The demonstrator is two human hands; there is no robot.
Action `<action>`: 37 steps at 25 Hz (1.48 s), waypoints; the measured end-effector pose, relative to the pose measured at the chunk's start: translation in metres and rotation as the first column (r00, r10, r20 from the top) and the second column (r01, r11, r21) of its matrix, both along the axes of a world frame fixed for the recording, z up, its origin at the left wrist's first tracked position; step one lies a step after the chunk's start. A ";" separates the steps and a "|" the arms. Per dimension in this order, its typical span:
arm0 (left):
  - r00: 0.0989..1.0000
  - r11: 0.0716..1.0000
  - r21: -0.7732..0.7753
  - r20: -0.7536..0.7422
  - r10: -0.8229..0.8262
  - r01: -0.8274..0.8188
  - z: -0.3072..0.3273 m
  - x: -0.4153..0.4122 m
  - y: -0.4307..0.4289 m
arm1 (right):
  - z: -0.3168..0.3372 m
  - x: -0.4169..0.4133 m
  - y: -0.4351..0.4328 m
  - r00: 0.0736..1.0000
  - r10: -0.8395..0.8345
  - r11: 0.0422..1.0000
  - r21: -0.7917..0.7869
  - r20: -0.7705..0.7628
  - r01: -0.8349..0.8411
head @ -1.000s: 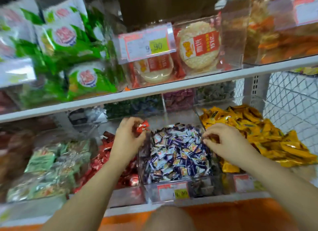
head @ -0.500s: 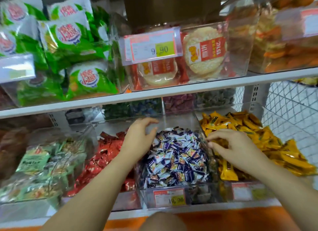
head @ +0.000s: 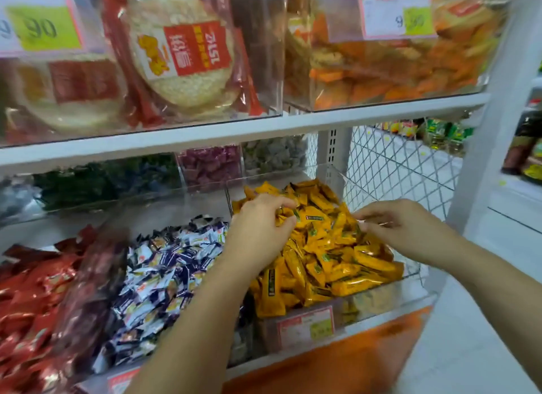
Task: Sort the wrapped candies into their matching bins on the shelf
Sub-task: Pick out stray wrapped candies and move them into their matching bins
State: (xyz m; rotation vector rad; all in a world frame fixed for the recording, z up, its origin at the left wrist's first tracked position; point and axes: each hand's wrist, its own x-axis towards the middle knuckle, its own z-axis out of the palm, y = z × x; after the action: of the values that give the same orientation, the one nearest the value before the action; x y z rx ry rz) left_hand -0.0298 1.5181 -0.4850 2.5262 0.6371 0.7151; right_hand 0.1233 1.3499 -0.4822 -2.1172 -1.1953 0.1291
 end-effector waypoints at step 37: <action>0.645 0.883 0.003 -0.684 -0.340 0.469 0.024 0.089 0.031 | 0.030 0.019 0.009 0.921 0.359 0.705 -0.690 0.151 -0.161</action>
State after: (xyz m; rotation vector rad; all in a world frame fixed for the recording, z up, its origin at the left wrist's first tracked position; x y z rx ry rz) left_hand 0.0588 1.5496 -0.4615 2.9339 0.1713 -0.3582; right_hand 0.1425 1.3587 -0.4519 -2.6198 -1.8343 0.4722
